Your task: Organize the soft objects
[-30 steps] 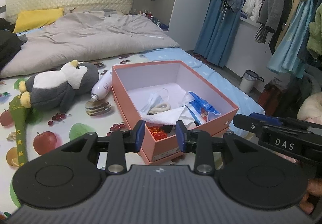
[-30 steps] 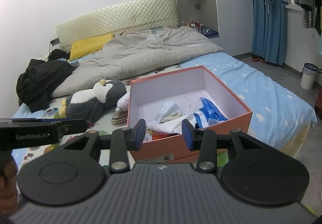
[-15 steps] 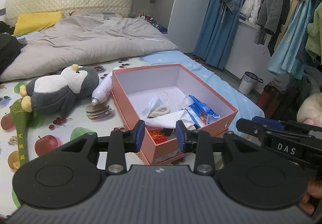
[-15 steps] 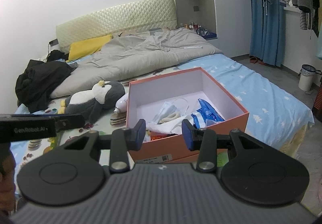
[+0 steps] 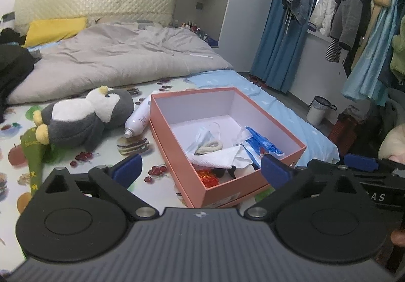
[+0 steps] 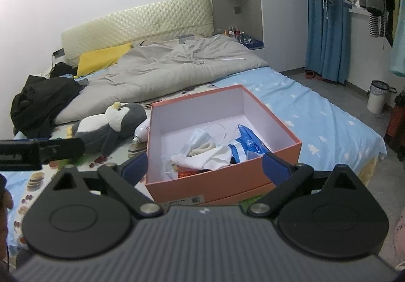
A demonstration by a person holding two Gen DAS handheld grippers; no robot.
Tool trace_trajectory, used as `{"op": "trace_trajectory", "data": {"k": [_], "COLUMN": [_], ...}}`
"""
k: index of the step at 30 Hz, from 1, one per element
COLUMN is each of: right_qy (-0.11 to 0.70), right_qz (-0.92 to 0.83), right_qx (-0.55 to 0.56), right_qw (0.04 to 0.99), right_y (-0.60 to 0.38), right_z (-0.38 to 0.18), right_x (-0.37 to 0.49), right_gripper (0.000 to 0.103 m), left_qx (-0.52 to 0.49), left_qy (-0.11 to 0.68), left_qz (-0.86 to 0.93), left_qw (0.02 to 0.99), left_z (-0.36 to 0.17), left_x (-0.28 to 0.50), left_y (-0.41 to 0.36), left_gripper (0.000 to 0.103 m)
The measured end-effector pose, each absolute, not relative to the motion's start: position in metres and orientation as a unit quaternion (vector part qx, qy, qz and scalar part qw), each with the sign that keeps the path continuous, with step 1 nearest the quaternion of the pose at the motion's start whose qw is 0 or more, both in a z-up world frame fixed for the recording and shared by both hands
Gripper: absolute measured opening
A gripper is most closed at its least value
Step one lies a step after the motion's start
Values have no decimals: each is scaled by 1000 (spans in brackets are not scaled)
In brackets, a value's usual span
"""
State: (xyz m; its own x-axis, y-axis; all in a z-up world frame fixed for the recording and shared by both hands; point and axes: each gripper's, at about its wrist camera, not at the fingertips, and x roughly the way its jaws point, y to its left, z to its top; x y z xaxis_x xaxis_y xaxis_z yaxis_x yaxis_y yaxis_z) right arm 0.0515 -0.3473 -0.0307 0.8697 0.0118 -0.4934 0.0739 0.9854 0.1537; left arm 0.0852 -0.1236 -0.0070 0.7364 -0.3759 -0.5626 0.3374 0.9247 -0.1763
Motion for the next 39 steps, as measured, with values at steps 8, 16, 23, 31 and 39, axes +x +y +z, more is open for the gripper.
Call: {"op": "trace_trajectory", "data": {"k": [8,16,23,31,39], "right_qy": [251,250,250,255,255], "right_qz": [-21,-19,-14,-11,-8], "right_qx": [80,87,87,87,97], "right_qw": [964,964,964,963,962], "right_y": [-345,-344,-340,-337,-337], "right_z": [-29,-28,-28,-27,-26], "right_x": [49,48,46,44,43], "right_gripper": [103,103,103,103,103], "left_qx": [-18,-15,-9,-12,-11], "left_qy": [316,319,324,321,320], "left_qz": [-183,-180,-182,-186,-182], "left_qw": [931,930,929,928,930], "left_z": [-9,-7,-8,-7,-6], "left_x": [85,84,84,83,82], "left_y": [-122,-119,-122,-123,-122], "left_gripper": [103,103,103,103,103]}}
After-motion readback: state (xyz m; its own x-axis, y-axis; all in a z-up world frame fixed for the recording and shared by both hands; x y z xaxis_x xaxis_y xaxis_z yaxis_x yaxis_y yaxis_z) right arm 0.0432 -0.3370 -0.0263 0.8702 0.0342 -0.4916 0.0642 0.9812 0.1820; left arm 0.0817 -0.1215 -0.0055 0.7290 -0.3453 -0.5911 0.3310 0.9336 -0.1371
